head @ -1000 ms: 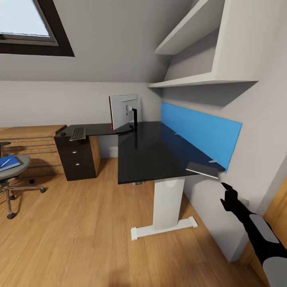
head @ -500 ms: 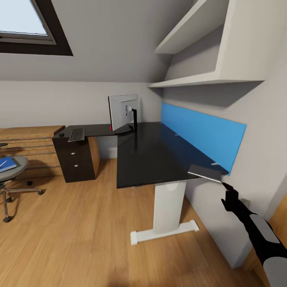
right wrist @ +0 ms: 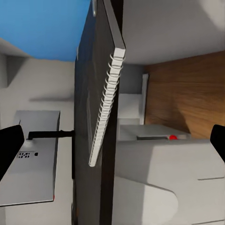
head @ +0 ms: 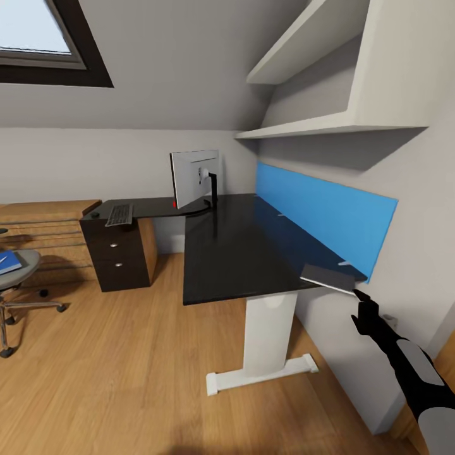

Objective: In the bedroom, organize the workspace by keeping the computer under the desk, ensuring the monitor is on the desk, placing the keyboard on the desk next to the monitor, placing the mouse on the desk next to the keyboard, moving the folder from the swivel chair onto the desk next to the mouse, stacking the notebook on top of the folder with the pen on top of the notebook, and positioning the swivel chair next to the desk.

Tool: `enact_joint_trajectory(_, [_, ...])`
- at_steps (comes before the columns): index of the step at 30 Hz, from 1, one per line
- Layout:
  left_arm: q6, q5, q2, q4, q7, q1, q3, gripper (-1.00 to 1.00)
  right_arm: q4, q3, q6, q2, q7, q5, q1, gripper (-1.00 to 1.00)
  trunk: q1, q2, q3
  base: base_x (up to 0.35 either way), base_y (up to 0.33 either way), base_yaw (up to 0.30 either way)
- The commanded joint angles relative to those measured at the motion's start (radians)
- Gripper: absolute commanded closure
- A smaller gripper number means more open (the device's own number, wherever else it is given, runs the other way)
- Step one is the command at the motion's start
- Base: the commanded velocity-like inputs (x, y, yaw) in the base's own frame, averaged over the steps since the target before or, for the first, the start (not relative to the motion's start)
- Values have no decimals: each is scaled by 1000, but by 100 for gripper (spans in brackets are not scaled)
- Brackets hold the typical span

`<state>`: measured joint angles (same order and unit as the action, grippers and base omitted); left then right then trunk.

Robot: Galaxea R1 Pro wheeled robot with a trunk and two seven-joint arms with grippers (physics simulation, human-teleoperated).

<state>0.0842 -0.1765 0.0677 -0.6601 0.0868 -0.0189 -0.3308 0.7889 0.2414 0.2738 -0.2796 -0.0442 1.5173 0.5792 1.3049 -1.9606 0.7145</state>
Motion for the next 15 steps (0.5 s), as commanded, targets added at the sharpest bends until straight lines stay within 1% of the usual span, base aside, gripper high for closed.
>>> enact_joint_trajectory(1, [3, -10, 0, 0, 2, 0, 2, -100, 0, 3, 5, 0, -2, 5, 1, -100, 0, 0, 1, 23, 0, 0])
enact_joint_trajectory(6, [3, -10, 0, 0, 2, 0, 2, -100, 0, 3, 5, 0, -2, 5, 1, -100, 0, 0, 1, 23, 0, 0])
enact_joint_trajectory(8, [3, -10, 1, 0, 2, 0, 2, -100, 0, 3, 5, -1, -2, 4, 1, -100, 0, 0, 1, 123, -10, 0])
enact_joint_trajectory(11, [4, -11, 0, 2, 2, 0, 2, -100, 0, 3, 2, -1, -2, 4, 1, -100, 0, 0, 1, 224, -54, 0])
enact_joint_trajectory(15, [3, -10, 0, 4, 2, -1, 2, -100, 0, 3, -14, -1, -2, 4, 1, -100, 0, 0, 1, 67, -17, 0])
